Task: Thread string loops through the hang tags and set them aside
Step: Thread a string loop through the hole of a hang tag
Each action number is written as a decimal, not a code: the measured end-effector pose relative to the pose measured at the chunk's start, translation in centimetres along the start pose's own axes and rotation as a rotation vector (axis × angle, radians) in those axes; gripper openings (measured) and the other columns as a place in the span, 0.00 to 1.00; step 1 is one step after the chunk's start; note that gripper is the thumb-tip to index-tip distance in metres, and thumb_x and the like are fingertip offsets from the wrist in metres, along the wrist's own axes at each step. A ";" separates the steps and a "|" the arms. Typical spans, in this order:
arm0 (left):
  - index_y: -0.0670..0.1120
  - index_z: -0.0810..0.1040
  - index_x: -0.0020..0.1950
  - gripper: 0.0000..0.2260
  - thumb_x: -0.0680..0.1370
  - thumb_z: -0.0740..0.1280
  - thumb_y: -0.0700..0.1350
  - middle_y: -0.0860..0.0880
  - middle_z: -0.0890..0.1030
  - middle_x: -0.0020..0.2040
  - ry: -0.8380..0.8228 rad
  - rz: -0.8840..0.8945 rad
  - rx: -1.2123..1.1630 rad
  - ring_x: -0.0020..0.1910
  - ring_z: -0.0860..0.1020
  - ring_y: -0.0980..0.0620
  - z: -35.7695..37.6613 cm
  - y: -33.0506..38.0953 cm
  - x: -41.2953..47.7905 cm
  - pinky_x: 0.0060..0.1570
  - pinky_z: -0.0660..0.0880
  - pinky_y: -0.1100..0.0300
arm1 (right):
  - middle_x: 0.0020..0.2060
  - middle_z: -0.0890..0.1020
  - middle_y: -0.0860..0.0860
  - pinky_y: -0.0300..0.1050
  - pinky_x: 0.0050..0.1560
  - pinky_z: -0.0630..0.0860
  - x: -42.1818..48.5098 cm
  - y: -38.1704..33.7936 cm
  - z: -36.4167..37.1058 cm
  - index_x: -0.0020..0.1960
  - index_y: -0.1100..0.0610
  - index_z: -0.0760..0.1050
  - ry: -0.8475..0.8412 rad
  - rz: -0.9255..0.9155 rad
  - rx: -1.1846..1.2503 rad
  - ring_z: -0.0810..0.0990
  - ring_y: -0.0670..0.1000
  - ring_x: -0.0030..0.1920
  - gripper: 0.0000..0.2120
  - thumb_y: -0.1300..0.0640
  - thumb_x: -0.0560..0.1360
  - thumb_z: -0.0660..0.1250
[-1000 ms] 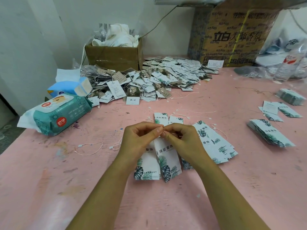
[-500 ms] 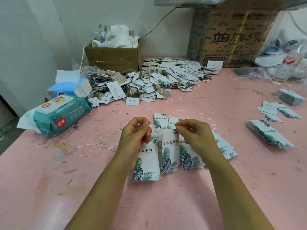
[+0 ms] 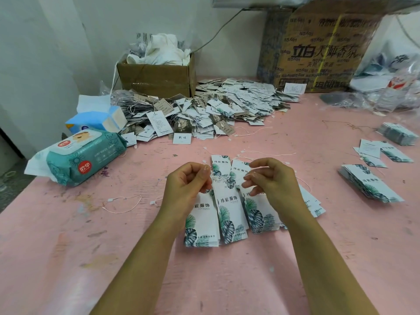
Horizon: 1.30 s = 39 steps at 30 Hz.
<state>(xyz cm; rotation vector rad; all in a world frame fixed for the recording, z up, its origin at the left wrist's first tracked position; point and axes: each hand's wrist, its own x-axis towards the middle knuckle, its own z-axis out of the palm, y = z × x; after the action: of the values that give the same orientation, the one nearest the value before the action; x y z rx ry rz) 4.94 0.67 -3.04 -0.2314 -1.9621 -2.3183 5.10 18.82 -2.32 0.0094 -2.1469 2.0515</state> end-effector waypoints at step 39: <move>0.51 0.76 0.39 0.08 0.74 0.69 0.38 0.58 0.73 0.29 -0.193 0.241 0.587 0.30 0.70 0.62 0.8 0.1 -1.0 0.33 0.65 0.71 | 0.30 0.81 0.47 0.37 0.37 0.77 -0.9 -0.4 1.8 0.40 0.55 0.79 -0.242 -0.139 -0.010 0.77 0.46 0.32 0.09 0.68 0.69 0.70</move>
<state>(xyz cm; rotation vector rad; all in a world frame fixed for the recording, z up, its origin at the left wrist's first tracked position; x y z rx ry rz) 6.01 1.40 -2.96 -0.6106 -2.4386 -1.5418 5.80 16.87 -2.14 0.4136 -2.2185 2.0509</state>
